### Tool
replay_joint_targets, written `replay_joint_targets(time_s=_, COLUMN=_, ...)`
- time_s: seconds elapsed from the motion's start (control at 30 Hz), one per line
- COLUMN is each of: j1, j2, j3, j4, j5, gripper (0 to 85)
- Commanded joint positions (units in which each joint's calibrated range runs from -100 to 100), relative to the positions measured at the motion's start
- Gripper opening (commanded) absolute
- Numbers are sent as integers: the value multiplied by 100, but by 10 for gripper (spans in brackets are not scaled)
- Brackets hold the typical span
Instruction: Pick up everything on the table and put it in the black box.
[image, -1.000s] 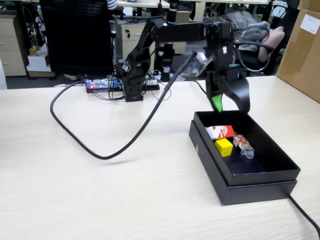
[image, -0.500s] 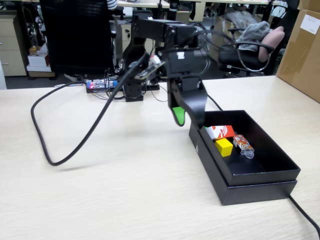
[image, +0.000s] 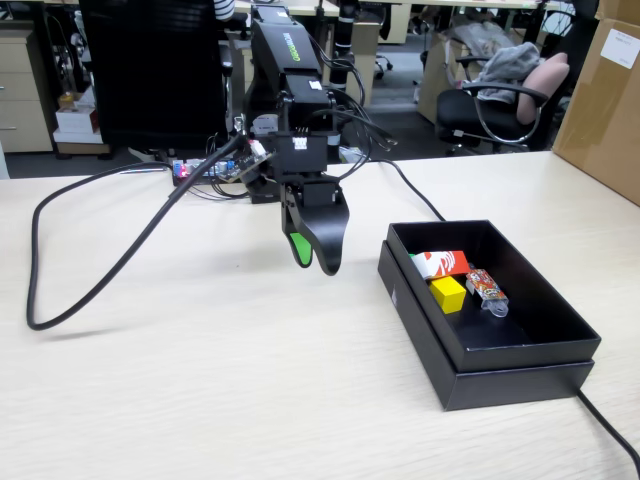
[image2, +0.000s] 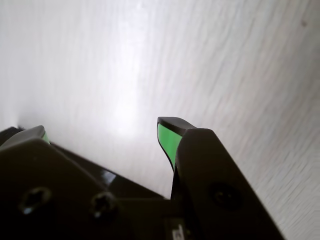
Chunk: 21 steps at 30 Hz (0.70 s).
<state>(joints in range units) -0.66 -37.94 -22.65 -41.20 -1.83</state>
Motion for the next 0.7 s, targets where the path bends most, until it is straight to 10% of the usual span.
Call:
replay_joint_targets(time_s=0.0, j1=24, j2=-917, j3=-419, j4=746, j5=-24, gripper=439)
replay_joint_targets(time_s=0.67, j1=93, j2=-3005, j3=-4353, j4=3796, j5=-112, gripper=443)
